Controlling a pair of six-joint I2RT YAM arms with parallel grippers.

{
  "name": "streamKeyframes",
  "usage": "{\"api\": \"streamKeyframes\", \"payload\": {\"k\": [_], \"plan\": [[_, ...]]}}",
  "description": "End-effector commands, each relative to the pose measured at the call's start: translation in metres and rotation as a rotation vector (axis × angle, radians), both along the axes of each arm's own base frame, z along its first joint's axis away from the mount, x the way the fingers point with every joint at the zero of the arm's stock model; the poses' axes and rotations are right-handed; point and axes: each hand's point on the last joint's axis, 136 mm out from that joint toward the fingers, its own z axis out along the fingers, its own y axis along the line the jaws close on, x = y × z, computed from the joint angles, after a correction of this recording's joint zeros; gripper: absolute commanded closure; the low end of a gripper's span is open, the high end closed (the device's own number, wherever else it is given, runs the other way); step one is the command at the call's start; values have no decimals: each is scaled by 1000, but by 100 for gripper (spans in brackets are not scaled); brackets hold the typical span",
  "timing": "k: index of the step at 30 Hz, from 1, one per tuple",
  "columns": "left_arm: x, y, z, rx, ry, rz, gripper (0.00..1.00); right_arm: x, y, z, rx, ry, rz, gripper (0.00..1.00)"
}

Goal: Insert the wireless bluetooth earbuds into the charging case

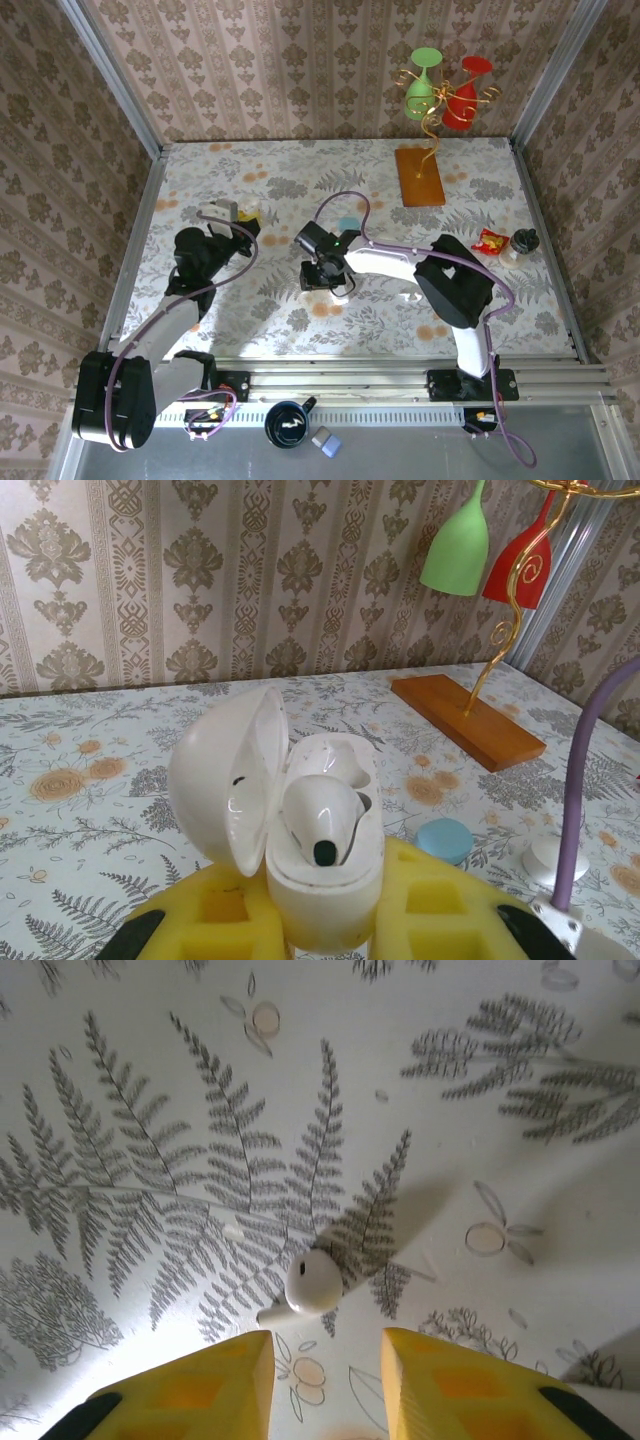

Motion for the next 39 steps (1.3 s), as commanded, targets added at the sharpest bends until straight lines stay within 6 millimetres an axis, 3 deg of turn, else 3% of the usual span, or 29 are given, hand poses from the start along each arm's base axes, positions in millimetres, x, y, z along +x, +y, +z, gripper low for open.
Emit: {"api": "streamKeyframes", "payload": {"k": [1, 12, 28, 33, 39], "plan": [[-4, 0, 6, -19, -17, -13, 97, 7, 9, -1, 53, 42, -39, 67], [-4, -1, 4, -11, -22, -17, 97, 8, 17, -11, 77, 85, -40, 71], [-5, -2, 6, -12, -31, -27, 97, 2, 8, -31, 22, 115, -36, 78], [-6, -4, 6, -8, -33, -43, 97, 11, 6, -17, 34, 29, -25, 79], [-9, -14, 7, 9, -13, -100, 96, 29, -2, 31, 56, -223, 76, 81]]}}
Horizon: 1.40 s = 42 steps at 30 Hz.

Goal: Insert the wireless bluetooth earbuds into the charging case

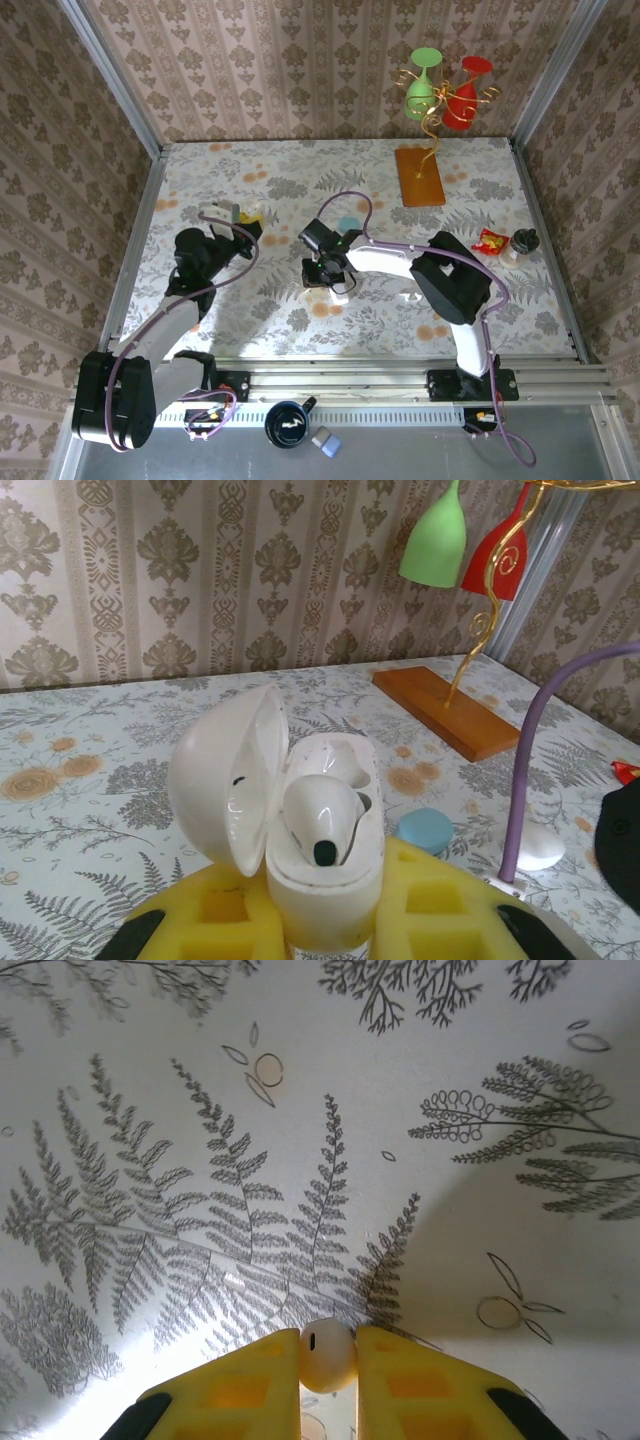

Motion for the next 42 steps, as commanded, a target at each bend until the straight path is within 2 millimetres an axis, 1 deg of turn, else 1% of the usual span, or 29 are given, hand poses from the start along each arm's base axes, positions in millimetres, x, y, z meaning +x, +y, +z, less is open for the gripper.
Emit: {"api": "streamKeyframes", "payload": {"k": [1, 6, 9, 13, 16, 17, 18, 22, 25, 29, 36, 42], "plan": [[-4, -10, 12, 16, -21, -66, 96, 22, -6, 47, 11, -244, 62, 82], [-14, -26, 16, 71, -23, -154, 97, 31, -20, 94, -5, -467, 146, 83], [-22, -38, 13, 109, -30, -214, 96, 31, -26, 127, 12, -595, 192, 83], [-33, -53, 9, 144, -24, -290, 96, 24, -34, 166, 22, -742, 291, 83], [-43, -63, 10, 156, -22, -350, 95, 15, -37, 189, 28, -850, 397, 82], [-49, -68, 11, 154, -22, -392, 96, 14, -38, 194, 29, -883, 415, 83], [-54, -73, 12, 157, -20, -424, 96, 11, -41, 207, 34, -941, 430, 83], [-73, -87, 13, 159, 1, -541, 96, -1, -47, 230, 43, -1066, 512, 83], [-85, -95, 15, 148, 12, -613, 95, -11, -47, 244, 64, -1129, 580, 83], [-98, -102, 16, 134, 28, -682, 95, -19, -44, 254, 78, -1185, 650, 82], [-105, -106, 17, 128, 50, -738, 95, -31, -34, 267, 135, -1259, 740, 82], [-109, -109, 18, 120, 56, -774, 95, -32, -25, 269, 164, -1269, 775, 82]]}}
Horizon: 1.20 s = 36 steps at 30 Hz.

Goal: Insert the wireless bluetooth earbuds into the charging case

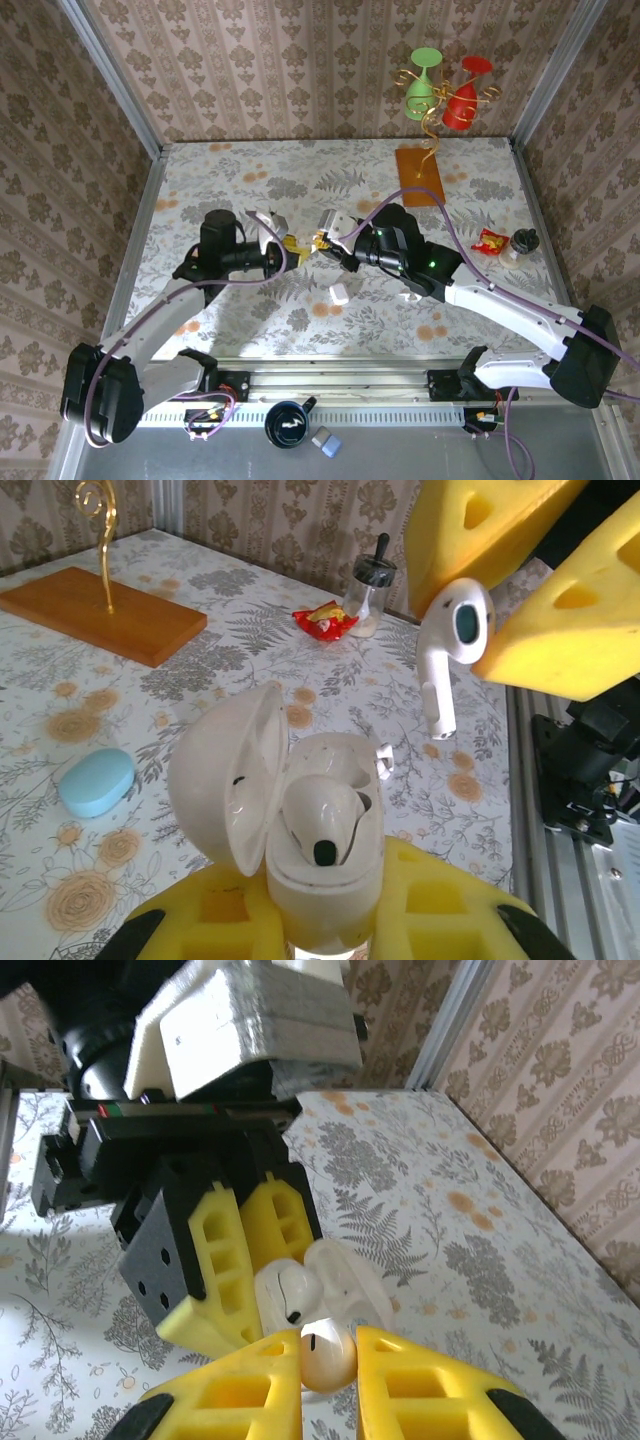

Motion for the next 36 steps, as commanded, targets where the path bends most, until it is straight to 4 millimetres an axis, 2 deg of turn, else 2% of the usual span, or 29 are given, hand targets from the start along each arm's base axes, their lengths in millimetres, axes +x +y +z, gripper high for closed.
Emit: {"api": "streamKeyframes", "payload": {"k": [1, 3, 10, 30, 36], "plan": [[-7, -4, 11, -19, -24, -63, 95, -3, 8, 12, 24, -48, 56, 82], [-15, -11, 13, -23, -31, -91, 96, -2, 9, 10, 23, -48, 58, 82], [-20, -13, 18, -46, -34, -117, 95, 2, 9, -1, 8, -43, 39, 82], [-15, -11, 27, -55, -79, -81, 95, -5, 4, -20, -33, 3, 66, 82], [-13, -11, 25, -51, -80, -77, 95, -21, 10, -26, -51, 45, 165, 81]]}}
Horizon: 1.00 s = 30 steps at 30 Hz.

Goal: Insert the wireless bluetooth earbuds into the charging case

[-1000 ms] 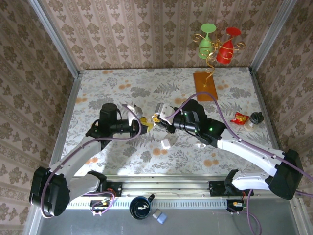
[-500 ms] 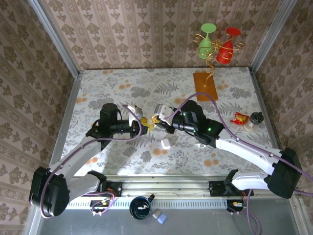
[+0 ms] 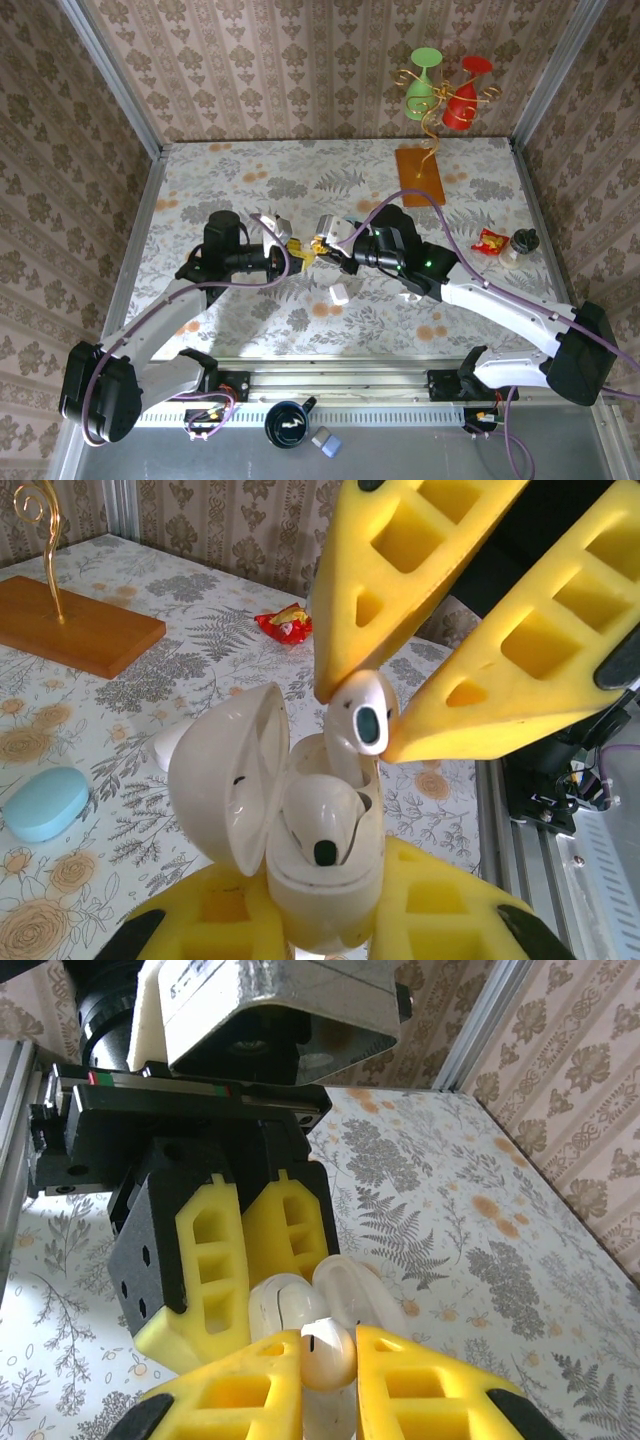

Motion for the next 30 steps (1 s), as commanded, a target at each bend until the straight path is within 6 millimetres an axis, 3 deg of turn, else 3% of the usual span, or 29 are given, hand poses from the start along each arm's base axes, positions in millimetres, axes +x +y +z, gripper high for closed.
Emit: {"api": "streamKeyframes", "payload": {"k": [1, 9, 16, 24, 27, 30], "plan": [[0, -2, 21, -36, -73, -12, 95, -17, 5, -11, -33, 46, 99, 81], [0, -2, 22, -38, -77, -12, 95, -15, 8, -19, -56, 61, 111, 72], [1, -2, 20, -33, -81, -2, 95, -5, 2, 15, 48, -17, 27, 51], [4, -2, 19, -30, -87, 8, 95, 2, -8, 38, 178, -8, -66, 40], [6, -2, 19, -32, -93, 15, 95, 13, -12, 37, 202, 31, -144, 40], [8, -2, 19, -32, -95, 20, 95, 18, -12, 24, 164, 66, -172, 39]]}}
